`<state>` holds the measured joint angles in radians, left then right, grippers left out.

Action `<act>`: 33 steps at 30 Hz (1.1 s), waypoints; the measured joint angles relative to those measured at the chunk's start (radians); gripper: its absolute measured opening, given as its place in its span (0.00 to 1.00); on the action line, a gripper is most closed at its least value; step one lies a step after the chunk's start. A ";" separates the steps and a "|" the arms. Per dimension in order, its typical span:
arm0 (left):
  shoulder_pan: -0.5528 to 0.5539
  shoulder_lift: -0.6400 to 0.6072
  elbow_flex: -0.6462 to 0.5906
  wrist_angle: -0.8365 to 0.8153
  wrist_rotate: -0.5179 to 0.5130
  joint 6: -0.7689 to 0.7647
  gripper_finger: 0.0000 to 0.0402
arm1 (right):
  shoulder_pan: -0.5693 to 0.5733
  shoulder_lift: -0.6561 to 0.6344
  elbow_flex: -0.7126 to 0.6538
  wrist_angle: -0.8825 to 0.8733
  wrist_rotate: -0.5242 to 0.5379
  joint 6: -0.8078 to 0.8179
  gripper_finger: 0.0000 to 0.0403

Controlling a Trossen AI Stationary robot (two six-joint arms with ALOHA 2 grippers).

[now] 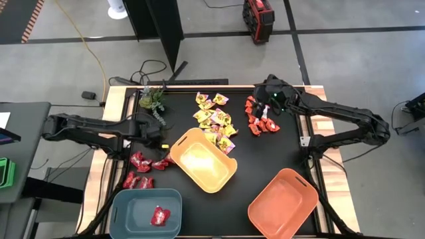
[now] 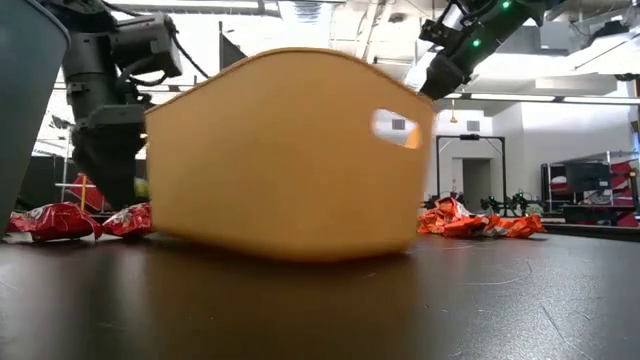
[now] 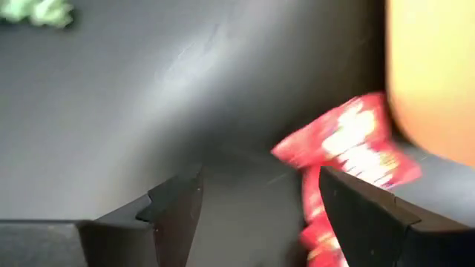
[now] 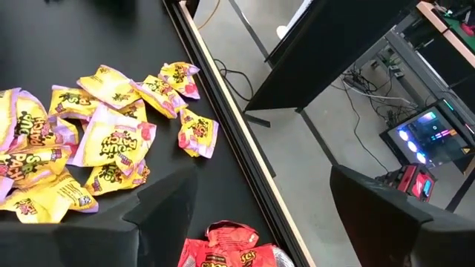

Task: Sort candy
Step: Put the red candy into the blue bin

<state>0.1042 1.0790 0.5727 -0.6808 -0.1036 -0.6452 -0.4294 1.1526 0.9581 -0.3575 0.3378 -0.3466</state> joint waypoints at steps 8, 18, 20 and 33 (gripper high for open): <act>-0.039 0.001 -0.004 0.072 0.073 -0.013 0.65 | -0.005 -0.001 0.000 -0.004 0.000 0.000 0.81; -0.090 0.038 -0.004 0.127 0.075 -0.052 0.65 | -0.005 -0.001 0.000 0.000 0.000 -0.002 0.81; -0.095 0.065 -0.004 0.149 0.073 -0.059 0.65 | -0.005 -0.001 0.000 0.000 0.000 -0.002 0.81; -0.096 0.240 0.000 0.218 0.030 -0.083 0.61 | -0.005 -0.001 0.000 0.000 0.000 -0.002 0.81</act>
<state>0.0087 1.3193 0.5725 -0.4630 -0.0736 -0.7279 -0.4339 1.1515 0.9581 -0.3576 0.3378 -0.3485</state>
